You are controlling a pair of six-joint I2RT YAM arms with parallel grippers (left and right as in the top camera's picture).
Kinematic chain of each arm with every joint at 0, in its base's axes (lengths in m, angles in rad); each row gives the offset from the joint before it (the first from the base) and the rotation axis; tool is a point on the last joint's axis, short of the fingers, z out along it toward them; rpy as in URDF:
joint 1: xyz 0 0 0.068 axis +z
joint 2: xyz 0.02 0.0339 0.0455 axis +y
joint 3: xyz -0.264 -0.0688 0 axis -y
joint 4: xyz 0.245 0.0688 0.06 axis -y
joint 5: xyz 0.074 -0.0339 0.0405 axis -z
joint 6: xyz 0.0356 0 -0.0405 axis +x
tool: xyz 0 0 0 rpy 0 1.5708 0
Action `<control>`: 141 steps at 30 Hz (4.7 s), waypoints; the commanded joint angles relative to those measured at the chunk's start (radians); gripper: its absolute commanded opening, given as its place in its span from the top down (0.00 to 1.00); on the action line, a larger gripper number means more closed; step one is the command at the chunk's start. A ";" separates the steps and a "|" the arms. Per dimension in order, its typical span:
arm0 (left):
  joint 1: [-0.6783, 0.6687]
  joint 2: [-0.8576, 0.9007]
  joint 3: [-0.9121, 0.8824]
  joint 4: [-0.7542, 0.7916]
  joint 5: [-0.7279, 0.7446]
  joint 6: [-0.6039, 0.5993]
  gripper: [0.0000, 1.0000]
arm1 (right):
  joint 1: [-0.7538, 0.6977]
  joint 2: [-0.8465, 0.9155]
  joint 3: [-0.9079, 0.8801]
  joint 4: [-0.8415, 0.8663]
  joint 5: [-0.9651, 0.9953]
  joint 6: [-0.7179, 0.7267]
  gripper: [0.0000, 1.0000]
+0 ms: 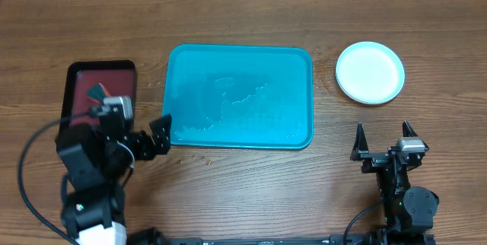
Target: Clean dirty plates on tray and stack at the side
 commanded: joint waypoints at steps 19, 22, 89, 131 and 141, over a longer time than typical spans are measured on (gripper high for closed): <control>-0.195 -0.475 -0.578 0.446 -0.367 -0.358 0.01 | -0.007 -0.007 -0.010 0.008 0.000 -0.004 0.00; -0.206 -0.517 -0.592 0.446 -0.409 -0.360 0.00 | -0.007 -0.007 -0.010 0.008 0.000 -0.004 0.00; -0.251 -0.751 -0.619 0.443 -0.534 -0.008 0.00 | -0.006 -0.007 -0.010 0.008 0.000 -0.004 0.00; -0.250 -0.750 -0.619 0.446 -0.530 0.021 0.00 | -0.007 -0.007 -0.010 0.008 0.000 -0.004 0.00; -0.250 -0.750 -0.619 0.446 -0.530 0.021 0.00 | -0.007 -0.007 -0.010 0.008 0.000 -0.004 0.00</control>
